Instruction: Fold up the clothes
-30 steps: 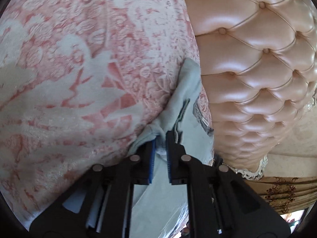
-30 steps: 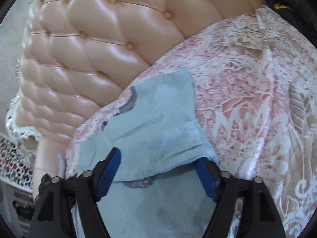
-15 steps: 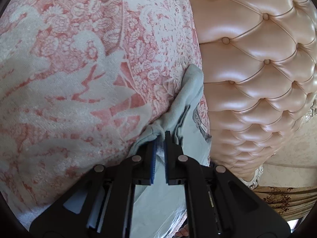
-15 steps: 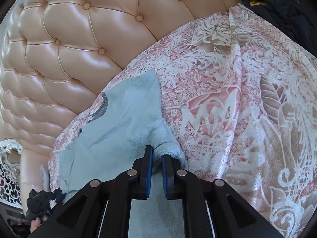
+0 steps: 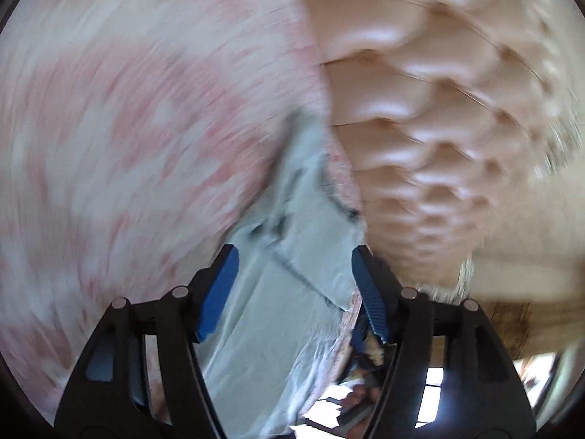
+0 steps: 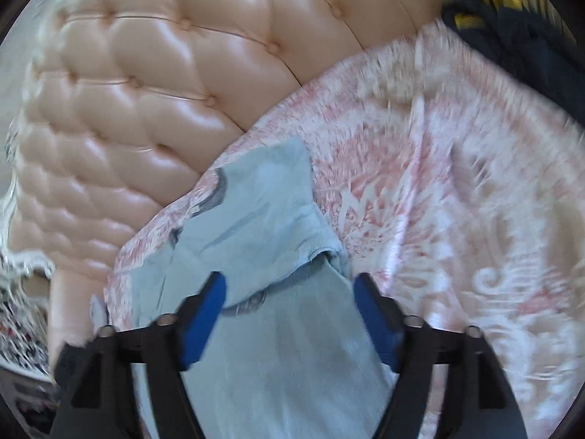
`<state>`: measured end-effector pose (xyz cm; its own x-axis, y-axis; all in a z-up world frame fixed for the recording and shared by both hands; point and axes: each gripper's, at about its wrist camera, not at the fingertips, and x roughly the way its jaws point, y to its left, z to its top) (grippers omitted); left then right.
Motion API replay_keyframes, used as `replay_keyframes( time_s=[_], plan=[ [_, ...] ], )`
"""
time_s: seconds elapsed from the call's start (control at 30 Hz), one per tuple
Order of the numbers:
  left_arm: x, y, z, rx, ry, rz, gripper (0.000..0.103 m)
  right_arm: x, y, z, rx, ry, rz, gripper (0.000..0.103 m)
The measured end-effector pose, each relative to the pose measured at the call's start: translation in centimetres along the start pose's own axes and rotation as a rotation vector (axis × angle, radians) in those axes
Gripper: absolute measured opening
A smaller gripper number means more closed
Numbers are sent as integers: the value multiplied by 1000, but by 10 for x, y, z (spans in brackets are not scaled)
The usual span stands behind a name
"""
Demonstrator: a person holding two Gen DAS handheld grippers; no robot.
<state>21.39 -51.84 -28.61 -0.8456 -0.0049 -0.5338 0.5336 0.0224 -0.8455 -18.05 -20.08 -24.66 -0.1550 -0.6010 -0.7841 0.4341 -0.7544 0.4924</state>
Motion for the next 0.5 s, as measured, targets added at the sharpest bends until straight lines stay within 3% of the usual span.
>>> replay_keyframes(
  time_s=[0.07, 0.17, 0.27, 0.37, 0.5],
  plan=[
    [13, -20, 28, 141, 9, -7, 67, -15, 13, 13, -122, -74, -27, 77],
    [49, -23, 64, 181, 77, -7, 62, 11, 23, 55, -287, -60, -2, 77],
    [75, -23, 87, 186, 116, 11, 59, 55, 17, 96, -246, 40, 76, 77],
    [89, -22, 98, 191, 127, 53, 58, 89, 18, 112, -251, 130, 127, 76],
    [106, -26, 100, 235, 160, 133, 52, 120, 13, 119, -242, 199, 71, 74]
  ],
)
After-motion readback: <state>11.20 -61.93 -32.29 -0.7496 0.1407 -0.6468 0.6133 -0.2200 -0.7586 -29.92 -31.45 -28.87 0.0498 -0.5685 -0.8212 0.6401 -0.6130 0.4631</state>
